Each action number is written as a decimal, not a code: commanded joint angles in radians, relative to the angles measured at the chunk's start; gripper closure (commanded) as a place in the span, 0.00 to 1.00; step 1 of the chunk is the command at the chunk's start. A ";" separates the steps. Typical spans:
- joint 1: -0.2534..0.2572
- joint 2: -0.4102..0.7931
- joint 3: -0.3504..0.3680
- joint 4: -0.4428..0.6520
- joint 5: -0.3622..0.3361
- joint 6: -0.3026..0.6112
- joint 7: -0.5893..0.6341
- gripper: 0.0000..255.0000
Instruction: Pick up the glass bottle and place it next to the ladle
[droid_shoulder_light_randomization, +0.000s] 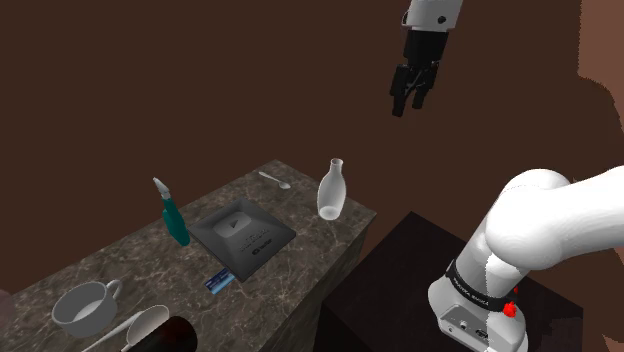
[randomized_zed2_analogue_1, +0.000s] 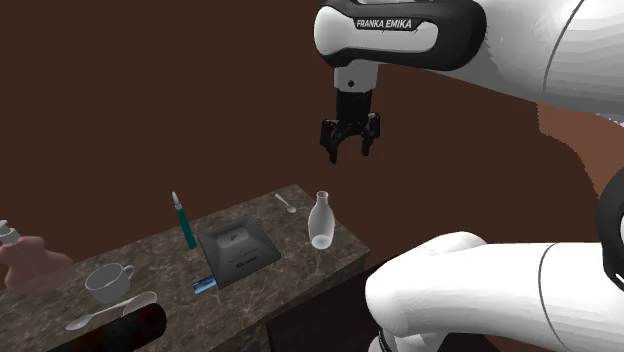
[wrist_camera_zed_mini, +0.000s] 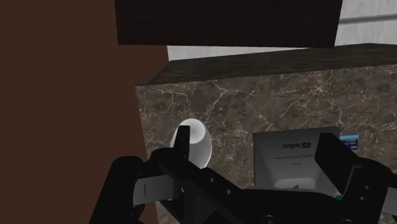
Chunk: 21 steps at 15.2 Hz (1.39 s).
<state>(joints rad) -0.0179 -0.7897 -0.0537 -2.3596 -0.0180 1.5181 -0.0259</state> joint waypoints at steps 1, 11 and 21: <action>0.000 0.000 0.000 0.000 0.000 0.000 0.000 0.00; -0.010 0.270 -0.019 -0.076 -0.021 0.334 0.008 0.00; -0.020 0.634 -0.040 -0.010 -0.028 0.620 0.014 0.00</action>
<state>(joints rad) -0.0352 -0.2003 -0.0891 -2.3801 -0.0450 2.1047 -0.0084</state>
